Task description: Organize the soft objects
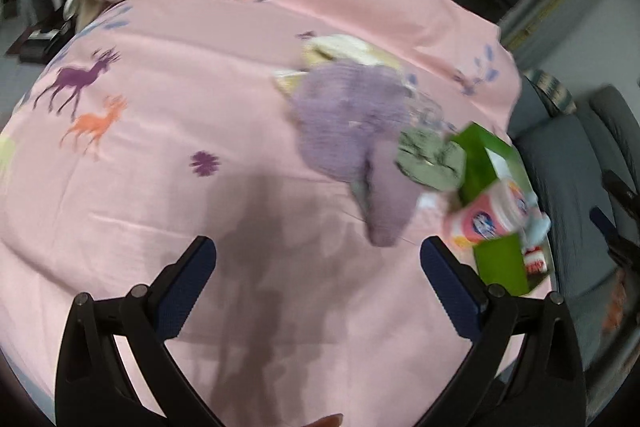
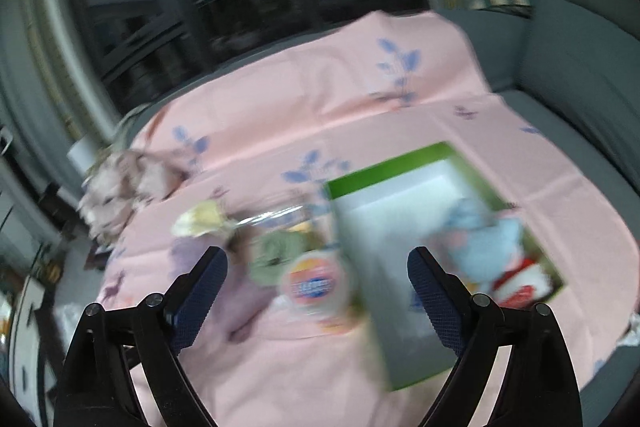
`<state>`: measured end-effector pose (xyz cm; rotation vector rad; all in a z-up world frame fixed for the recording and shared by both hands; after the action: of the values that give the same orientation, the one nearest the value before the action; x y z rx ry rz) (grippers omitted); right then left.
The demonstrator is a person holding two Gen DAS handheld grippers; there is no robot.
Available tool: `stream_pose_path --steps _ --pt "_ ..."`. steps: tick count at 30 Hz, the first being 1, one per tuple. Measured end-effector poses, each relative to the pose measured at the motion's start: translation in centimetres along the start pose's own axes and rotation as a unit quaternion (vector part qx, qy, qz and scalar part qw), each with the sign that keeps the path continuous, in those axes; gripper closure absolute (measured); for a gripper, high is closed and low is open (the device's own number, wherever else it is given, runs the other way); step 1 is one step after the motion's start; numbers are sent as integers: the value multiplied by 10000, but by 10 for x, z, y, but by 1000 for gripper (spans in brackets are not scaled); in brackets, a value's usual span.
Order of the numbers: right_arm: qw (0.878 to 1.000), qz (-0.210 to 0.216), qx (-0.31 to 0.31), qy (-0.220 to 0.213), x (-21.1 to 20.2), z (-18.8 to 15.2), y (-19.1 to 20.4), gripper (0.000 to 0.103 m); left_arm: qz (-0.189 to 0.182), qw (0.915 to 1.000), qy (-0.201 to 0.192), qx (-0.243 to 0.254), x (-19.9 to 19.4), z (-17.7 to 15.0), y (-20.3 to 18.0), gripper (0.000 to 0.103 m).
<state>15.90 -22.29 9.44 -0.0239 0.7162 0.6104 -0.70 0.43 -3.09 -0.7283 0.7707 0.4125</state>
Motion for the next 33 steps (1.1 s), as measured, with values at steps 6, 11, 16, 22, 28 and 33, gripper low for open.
stream_pose_path --steps 6,11,16,22,28,33 --pt "9927 852 -641 571 39 -5 90 11 500 9978 -222 -374 -2 7 34 1" --pt "9838 757 -1150 1144 98 -10 140 11 640 9952 -506 -540 -12 16 49 1" --pt "9777 643 -1231 1576 152 -9 168 11 668 9933 -538 -780 -16 20 61 2" --pt "9723 155 -1424 1849 206 9 187 11 631 9930 -563 -830 -21 24 64 2" --pt "9597 -354 -1680 2225 251 -1 188 25 672 9925 -555 -858 -23 27 69 2" --pt "9551 -554 -1840 2255 262 -6 184 64 613 9925 -513 -924 -23 28 71 2"
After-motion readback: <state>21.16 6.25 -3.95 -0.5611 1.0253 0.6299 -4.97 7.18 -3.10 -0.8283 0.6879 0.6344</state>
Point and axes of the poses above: each gripper's, at about its wrist camera, not at the fingertips, and x roughly the way its jaws point, y to its left, z to its top, the point moved 8 cm from there along x, roughly the way its jaws point, and after that the axes turned 3 degrees about -x, right-handed, at the moved point
